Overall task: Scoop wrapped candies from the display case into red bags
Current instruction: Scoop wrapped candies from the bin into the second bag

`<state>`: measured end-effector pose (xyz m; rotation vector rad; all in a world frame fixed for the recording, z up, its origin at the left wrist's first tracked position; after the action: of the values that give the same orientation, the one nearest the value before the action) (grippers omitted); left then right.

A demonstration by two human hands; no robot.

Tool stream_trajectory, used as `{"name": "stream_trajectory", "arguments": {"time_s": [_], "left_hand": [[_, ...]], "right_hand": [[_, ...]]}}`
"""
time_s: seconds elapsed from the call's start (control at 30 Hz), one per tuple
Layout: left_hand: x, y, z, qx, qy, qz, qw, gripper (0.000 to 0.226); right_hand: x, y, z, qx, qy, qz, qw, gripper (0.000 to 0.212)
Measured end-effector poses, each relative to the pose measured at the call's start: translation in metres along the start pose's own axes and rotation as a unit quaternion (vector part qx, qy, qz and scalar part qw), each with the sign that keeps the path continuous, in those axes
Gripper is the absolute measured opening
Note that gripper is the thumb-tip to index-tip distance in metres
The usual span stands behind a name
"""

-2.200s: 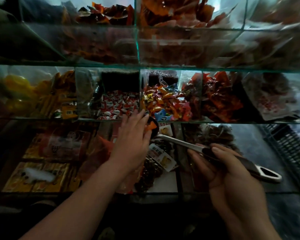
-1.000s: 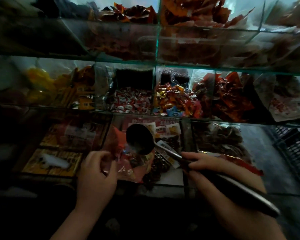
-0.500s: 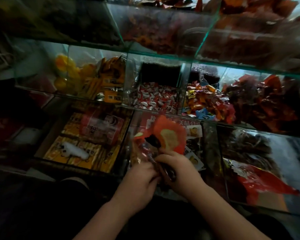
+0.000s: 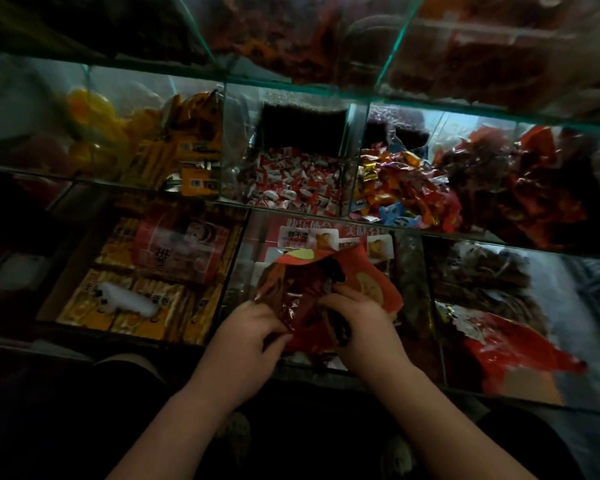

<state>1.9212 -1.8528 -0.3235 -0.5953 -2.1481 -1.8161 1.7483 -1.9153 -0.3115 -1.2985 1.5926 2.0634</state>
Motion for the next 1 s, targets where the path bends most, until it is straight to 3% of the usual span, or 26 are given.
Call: {"name": "stream_trajectory", "arguments": {"time_s": [0.13,0.23,0.33,0.57,0.67,0.9,1.0], "left_hand": [[-0.001,-0.006,-0.002,-0.017,0.005,-0.002,1.0,0.01],[-0.006,-0.006,-0.001,-0.014,0.025,-0.003,1.0,0.011],[-0.011,-0.005,0.0,-0.018,0.039,-0.004,0.999,0.011],[-0.008,0.002,-0.001,-0.037,0.018,0.017,0.999,0.014],[-0.007,0.007,0.0,-0.046,0.017,0.018,0.999,0.02],[-0.007,0.019,-0.009,-0.011,0.002,-0.022,1.0,0.009],[-0.004,0.013,-0.009,-0.024,0.0,-0.019,1.0,0.009]], "right_hand": [[0.007,-0.006,-0.014,-0.055,-0.023,0.0,0.998,0.039],[0.016,0.001,-0.009,-0.012,-0.031,-0.076,0.997,0.023],[0.025,0.009,0.001,0.024,-0.063,-0.142,0.988,0.024],[0.015,-0.009,-0.008,-0.018,-0.043,-0.077,0.996,0.023],[0.012,-0.015,-0.017,-0.023,-0.107,-0.049,0.993,0.025],[-0.013,0.02,0.008,0.041,0.043,-0.023,0.998,0.03],[-0.008,0.012,0.004,-0.004,0.028,0.006,1.0,0.043]]}}
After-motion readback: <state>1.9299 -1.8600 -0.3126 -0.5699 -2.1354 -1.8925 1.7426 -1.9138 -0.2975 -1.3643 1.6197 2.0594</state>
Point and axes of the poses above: each hand's wrist, its own z-axis away from the middle knuckle, its own y-axis out of the back of the hand, x = y × z, the point moved 5 cm from there along -z, towards the middle knuckle, and after that the axes turned 12 degrees about -z, right-handed, at the moved point
